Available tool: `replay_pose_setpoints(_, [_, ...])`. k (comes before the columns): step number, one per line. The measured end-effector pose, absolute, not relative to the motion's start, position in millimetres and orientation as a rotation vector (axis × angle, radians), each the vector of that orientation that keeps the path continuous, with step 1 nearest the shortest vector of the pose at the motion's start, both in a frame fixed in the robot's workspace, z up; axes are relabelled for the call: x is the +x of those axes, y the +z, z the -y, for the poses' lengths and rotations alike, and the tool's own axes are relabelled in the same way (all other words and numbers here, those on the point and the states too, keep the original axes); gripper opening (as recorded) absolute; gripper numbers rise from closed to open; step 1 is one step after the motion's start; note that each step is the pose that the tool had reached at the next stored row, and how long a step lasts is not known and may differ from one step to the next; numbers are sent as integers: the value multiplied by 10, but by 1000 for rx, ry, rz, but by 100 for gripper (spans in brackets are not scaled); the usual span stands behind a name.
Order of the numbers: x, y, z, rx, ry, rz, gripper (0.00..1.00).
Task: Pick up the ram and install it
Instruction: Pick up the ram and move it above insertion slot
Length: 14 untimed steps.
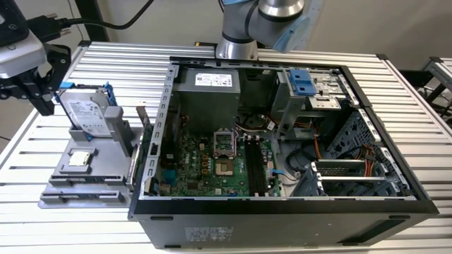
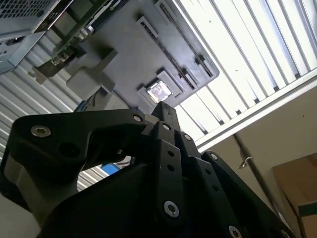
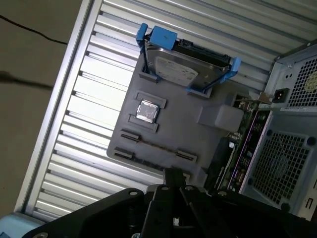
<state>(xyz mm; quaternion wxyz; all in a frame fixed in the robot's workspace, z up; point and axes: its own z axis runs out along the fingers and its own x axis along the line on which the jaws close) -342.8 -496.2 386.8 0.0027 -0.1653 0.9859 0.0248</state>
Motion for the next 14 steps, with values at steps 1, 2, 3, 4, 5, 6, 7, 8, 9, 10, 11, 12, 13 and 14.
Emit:
replay_pose_setpoints(1, [-3428, 3868, 4962, -537, 78, -3089, 0])
replay_pose_setpoints(2, [-3428, 3868, 4962, -564, 78, -3085, 0])
replay_pose_setpoints(3, [-3428, 3867, 4962, -590, 78, -3080, 0])
replay_pose_setpoints(4, [-3428, 3867, 4962, -618, 78, -3075, 0])
replay_pose_setpoints(5, [-3428, 3867, 4962, -644, 78, -3070, 0])
replay_pose_setpoints(6, [-3428, 3868, 4962, -666, 78, -3066, 0])
replay_pose_setpoints(7, [-3427, 3868, 4962, -671, 78, -3065, 0])
replay_pose_setpoints(8, [-3426, 3868, 4962, -671, 78, -3065, 0])
replay_pose_setpoints(9, [-3420, 3868, 4962, -673, 78, -3065, 0])
replay_pose_setpoints(10, [-3420, 3868, 4962, -682, 78, -3063, 0])
replay_pose_setpoints(11, [-3420, 3868, 4962, -705, 78, -3058, 0])
replay_pose_setpoints(12, [-3420, 3866, 4962, -735, 78, -3051, 0])
replay_pose_setpoints(13, [-3420, 3866, 4962, -763, 78, -3045, 0])
replay_pose_setpoints(14, [-3420, 3866, 4962, -791, 78, -3038, 0])
